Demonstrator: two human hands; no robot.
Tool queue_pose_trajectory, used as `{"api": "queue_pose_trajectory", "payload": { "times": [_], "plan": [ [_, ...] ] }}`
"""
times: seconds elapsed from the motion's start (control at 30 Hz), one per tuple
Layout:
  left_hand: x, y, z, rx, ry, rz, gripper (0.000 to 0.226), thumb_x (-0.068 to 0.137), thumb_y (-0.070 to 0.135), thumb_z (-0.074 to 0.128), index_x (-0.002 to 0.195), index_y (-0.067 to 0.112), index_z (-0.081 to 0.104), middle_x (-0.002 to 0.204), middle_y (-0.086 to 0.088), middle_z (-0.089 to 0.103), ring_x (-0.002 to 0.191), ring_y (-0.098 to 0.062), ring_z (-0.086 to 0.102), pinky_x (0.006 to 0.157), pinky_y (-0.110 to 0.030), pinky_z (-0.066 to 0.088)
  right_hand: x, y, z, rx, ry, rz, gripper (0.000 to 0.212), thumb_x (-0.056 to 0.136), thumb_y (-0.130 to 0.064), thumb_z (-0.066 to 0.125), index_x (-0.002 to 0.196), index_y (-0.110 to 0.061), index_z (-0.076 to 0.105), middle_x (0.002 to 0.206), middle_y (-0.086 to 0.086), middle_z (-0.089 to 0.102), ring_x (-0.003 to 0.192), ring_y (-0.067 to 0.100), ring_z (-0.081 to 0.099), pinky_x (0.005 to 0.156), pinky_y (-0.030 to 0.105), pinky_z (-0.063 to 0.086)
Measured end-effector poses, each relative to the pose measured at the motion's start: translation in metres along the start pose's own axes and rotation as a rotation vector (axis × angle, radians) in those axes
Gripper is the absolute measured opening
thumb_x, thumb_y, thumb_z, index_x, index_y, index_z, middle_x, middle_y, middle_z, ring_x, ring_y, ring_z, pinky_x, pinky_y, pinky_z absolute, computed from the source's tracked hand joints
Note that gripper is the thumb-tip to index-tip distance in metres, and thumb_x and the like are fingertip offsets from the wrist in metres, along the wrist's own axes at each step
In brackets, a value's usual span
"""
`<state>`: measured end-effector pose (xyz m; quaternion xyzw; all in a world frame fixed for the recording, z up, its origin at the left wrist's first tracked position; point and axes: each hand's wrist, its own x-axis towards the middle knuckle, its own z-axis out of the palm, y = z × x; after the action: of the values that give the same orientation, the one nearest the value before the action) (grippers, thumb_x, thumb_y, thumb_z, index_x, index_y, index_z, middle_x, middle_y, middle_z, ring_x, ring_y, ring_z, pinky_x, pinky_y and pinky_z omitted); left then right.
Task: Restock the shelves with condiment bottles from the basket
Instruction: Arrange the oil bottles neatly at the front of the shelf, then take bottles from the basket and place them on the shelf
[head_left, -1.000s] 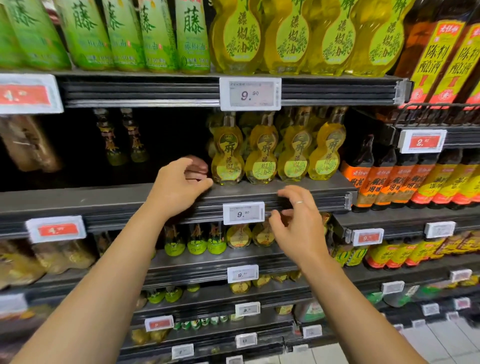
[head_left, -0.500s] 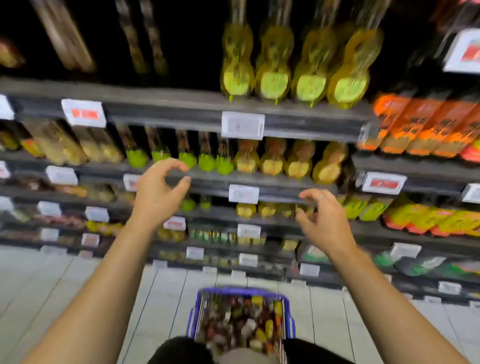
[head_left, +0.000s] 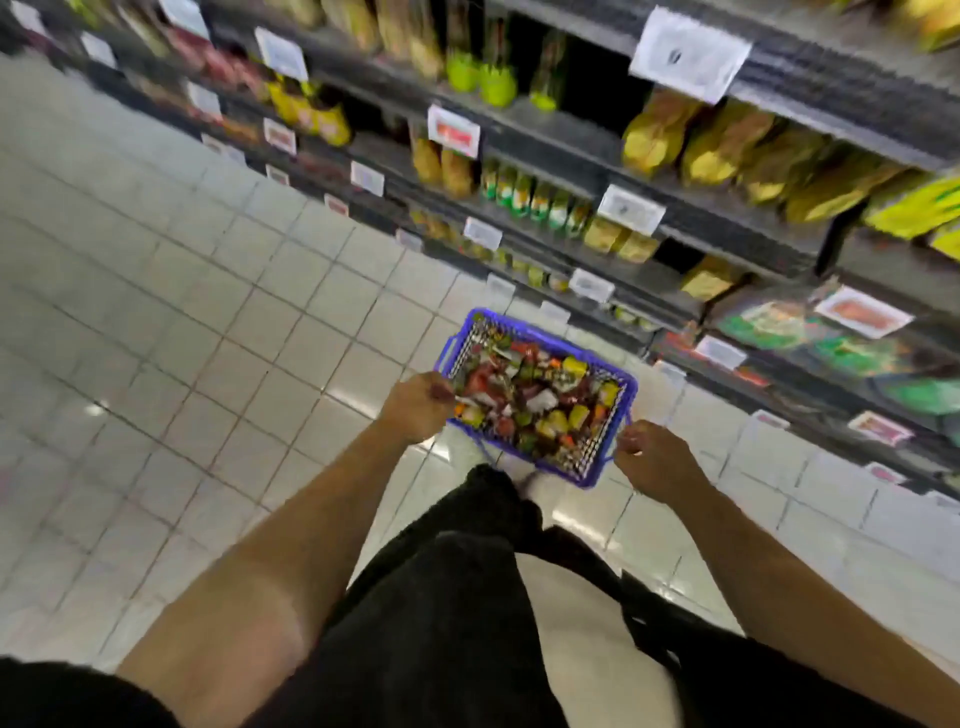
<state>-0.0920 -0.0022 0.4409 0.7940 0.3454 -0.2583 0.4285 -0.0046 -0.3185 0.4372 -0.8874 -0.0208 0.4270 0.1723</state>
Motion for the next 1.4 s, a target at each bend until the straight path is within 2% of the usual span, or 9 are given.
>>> {"api": "queue_pose_trajectory", "payload": {
  "times": [0.2, 0.43, 0.57, 0.67, 0.8, 0.93, 1.0, 1.23, 1.4],
  "plan": [
    [0.029, -0.043, 0.075, 0.158, -0.198, -0.093, 0.025, 0.093, 0.025, 0.053, 0.11, 0.013, 0.066, 0.122, -0.01, 0.065, 0.117, -0.031, 0.059, 0.095, -0.033, 0.047, 0.019, 0.0, 0.05, -0.061, -0.208, 0.159, 0.035, 0.087, -0.028, 0.07, 0.12, -0.017, 0.064, 0.121, 0.01, 0.068, 0.11, 0.031, 0.063, 0.086, 0.031, 0.047],
    [0.066, -0.066, 0.138, 0.055, -0.216, -0.274, 0.019, 0.088, 0.018, 0.057, 0.105, 0.026, 0.059, 0.103, 0.002, 0.059, 0.096, -0.02, 0.058, 0.081, -0.033, 0.05, 0.074, 0.003, 0.078, -0.134, -0.252, 0.132, 0.031, 0.091, -0.03, 0.069, 0.119, -0.019, 0.062, 0.119, 0.01, 0.066, 0.103, 0.027, 0.06, 0.081, 0.027, 0.042],
    [0.116, -0.083, 0.189, 0.013, -0.201, -0.324, 0.031, 0.094, 0.023, 0.056, 0.125, 0.023, 0.055, 0.106, 0.003, 0.053, 0.11, -0.027, 0.061, 0.092, -0.033, 0.051, 0.138, 0.024, 0.103, -0.169, -0.278, 0.092, 0.021, 0.094, -0.028, 0.066, 0.111, -0.019, 0.058, 0.112, 0.01, 0.063, 0.09, 0.023, 0.05, 0.078, 0.026, 0.037],
    [0.176, -0.108, 0.237, -0.024, -0.189, -0.268, 0.044, 0.094, 0.027, 0.063, 0.136, 0.021, 0.05, 0.124, 0.0, 0.059, 0.12, -0.028, 0.058, 0.096, -0.033, 0.048, 0.207, 0.049, 0.128, -0.203, -0.321, 0.073, 0.029, 0.094, -0.029, 0.066, 0.118, -0.014, 0.059, 0.111, 0.011, 0.064, 0.1, 0.03, 0.058, 0.077, 0.028, 0.038],
    [0.26, -0.137, 0.303, -0.102, -0.061, -0.391, 0.079, 0.085, 0.034, 0.073, 0.152, 0.025, 0.032, 0.142, -0.009, 0.052, 0.119, -0.028, 0.056, 0.082, -0.027, 0.042, 0.305, 0.074, 0.15, -0.185, -0.154, -0.08, 0.041, 0.089, -0.031, 0.069, 0.121, -0.008, 0.062, 0.114, 0.017, 0.067, 0.109, 0.037, 0.062, 0.088, 0.04, 0.05],
    [0.317, -0.142, 0.357, -0.092, 0.164, -0.403, 0.107, 0.078, 0.05, 0.077, 0.158, 0.013, 0.015, 0.154, -0.016, 0.032, 0.14, -0.036, 0.035, 0.112, -0.041, 0.035, 0.387, 0.076, 0.166, -0.587, 0.117, -0.389, 0.067, 0.084, -0.04, 0.069, 0.142, -0.012, 0.049, 0.137, 0.017, 0.053, 0.127, 0.042, 0.047, 0.105, 0.049, 0.038],
    [0.34, -0.142, 0.38, -0.086, 0.271, -0.435, 0.111, 0.077, 0.057, 0.076, 0.158, 0.012, 0.014, 0.153, -0.018, 0.032, 0.141, -0.037, 0.033, 0.114, -0.044, 0.033, 0.419, 0.071, 0.183, -0.674, 0.151, -0.521, 0.069, 0.083, -0.04, 0.07, 0.143, -0.014, 0.047, 0.139, 0.015, 0.051, 0.128, 0.041, 0.043, 0.105, 0.051, 0.039],
    [0.379, -0.144, 0.407, -0.119, 0.53, -0.522, 0.068, 0.087, 0.04, 0.072, 0.139, 0.014, 0.038, 0.135, -0.007, 0.052, 0.123, -0.033, 0.053, 0.098, -0.051, 0.041, 0.466, 0.064, 0.226, -0.955, 0.06, -0.43, 0.062, 0.093, -0.03, 0.07, 0.145, -0.011, 0.043, 0.146, 0.016, 0.039, 0.132, 0.039, 0.04, 0.105, 0.047, 0.041],
    [0.364, -0.148, 0.38, -0.173, 0.385, -0.481, 0.052, 0.086, 0.042, 0.073, 0.122, 0.012, 0.051, 0.122, -0.009, 0.054, 0.109, -0.03, 0.058, 0.09, -0.043, 0.052, 0.456, 0.046, 0.207, -0.736, -0.023, -0.382, 0.05, 0.099, -0.045, 0.06, 0.125, -0.003, 0.06, 0.128, 0.022, 0.056, 0.114, 0.039, 0.057, 0.08, 0.039, 0.044]
  ]
}}
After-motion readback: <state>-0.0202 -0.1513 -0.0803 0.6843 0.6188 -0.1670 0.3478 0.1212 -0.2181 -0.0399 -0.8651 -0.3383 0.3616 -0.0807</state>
